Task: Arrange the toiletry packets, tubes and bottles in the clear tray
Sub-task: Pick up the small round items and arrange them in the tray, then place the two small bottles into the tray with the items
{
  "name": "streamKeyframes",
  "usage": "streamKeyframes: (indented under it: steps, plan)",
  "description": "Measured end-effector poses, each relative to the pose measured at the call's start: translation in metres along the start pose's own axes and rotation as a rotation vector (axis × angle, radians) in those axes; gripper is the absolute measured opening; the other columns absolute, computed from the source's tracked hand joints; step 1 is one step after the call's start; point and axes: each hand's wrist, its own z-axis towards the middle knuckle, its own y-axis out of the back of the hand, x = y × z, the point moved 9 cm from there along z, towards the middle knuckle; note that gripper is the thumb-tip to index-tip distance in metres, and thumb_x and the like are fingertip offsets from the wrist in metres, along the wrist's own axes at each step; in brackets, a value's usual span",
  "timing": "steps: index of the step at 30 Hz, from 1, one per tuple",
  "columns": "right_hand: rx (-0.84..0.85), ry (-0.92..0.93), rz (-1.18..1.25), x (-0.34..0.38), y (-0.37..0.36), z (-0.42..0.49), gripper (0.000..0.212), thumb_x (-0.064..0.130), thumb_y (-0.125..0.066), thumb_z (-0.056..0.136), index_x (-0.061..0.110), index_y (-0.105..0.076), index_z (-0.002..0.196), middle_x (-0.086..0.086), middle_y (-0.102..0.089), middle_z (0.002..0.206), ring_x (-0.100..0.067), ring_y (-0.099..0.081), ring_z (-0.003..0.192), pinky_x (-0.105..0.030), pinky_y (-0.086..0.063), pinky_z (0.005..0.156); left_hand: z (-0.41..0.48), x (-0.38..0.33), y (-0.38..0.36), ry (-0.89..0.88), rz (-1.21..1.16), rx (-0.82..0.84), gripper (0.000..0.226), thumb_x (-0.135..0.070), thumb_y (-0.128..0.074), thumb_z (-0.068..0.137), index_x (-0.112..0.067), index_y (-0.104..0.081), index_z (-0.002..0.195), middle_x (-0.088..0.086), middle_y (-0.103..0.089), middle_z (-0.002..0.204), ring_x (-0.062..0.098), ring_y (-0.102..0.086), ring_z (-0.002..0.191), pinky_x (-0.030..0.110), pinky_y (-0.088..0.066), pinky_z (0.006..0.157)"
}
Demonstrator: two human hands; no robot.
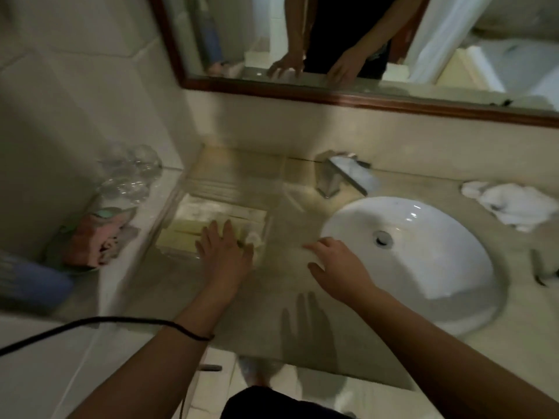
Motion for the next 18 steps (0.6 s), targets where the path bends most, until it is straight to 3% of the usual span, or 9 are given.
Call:
streamKeyframes:
  steps: [5, 9, 13, 18]
  plan:
    - [-0.111, -0.128, 0.019, -0.098, 0.041, -0.082, 0.042, 0.031, -0.058, 0.090, 0.031, -0.053, 0.132, 0.002, -0.057, 0.130, -0.021, -0.052, 0.118, -0.035, -0.045, 0.098, -0.060, -0.172, -0.026, -0.393, -0.045, 0.019, 0.063, -0.042, -0.053, 0.084, -0.009, -0.040, 0.136, 0.022, -0.046, 0.136, 0.041, -0.040, 0.125, 0.048, -0.032, 0.107]
    - [-0.225, -0.281, 0.054, -0.183, 0.079, -0.144, 0.043, 0.026, -0.064, 0.086, 0.024, -0.058, 0.128, -0.005, -0.061, 0.125, -0.027, -0.055, 0.115, -0.036, -0.044, 0.096, -0.125, -0.288, -0.056, -0.551, -0.216, 0.158, 0.057, -0.041, -0.054, 0.086, -0.013, -0.043, 0.135, 0.014, -0.048, 0.136, 0.033, -0.040, 0.126, 0.043, -0.034, 0.106]
    - [-0.246, -0.447, 0.068, -0.257, 0.111, -0.187, 0.046, 0.030, -0.059, 0.089, 0.027, -0.052, 0.134, -0.004, -0.055, 0.132, -0.024, -0.052, 0.119, -0.035, -0.043, 0.099, -0.171, -0.377, -0.089, -0.695, -0.282, 0.313, 0.058, -0.040, -0.050, 0.082, -0.010, -0.047, 0.132, 0.014, -0.052, 0.127, 0.033, -0.045, 0.118, 0.039, -0.039, 0.099]
    - [-0.342, -0.650, 0.058, -0.338, 0.147, -0.234, 0.047, 0.032, -0.057, 0.088, 0.026, -0.051, 0.135, -0.005, -0.056, 0.129, -0.025, -0.054, 0.116, -0.036, -0.045, 0.095, -0.192, -0.465, -0.135, -0.790, -0.281, 0.490, 0.056, -0.034, -0.052, 0.088, -0.013, -0.040, 0.138, 0.012, -0.046, 0.137, 0.030, -0.042, 0.127, 0.039, -0.036, 0.105]
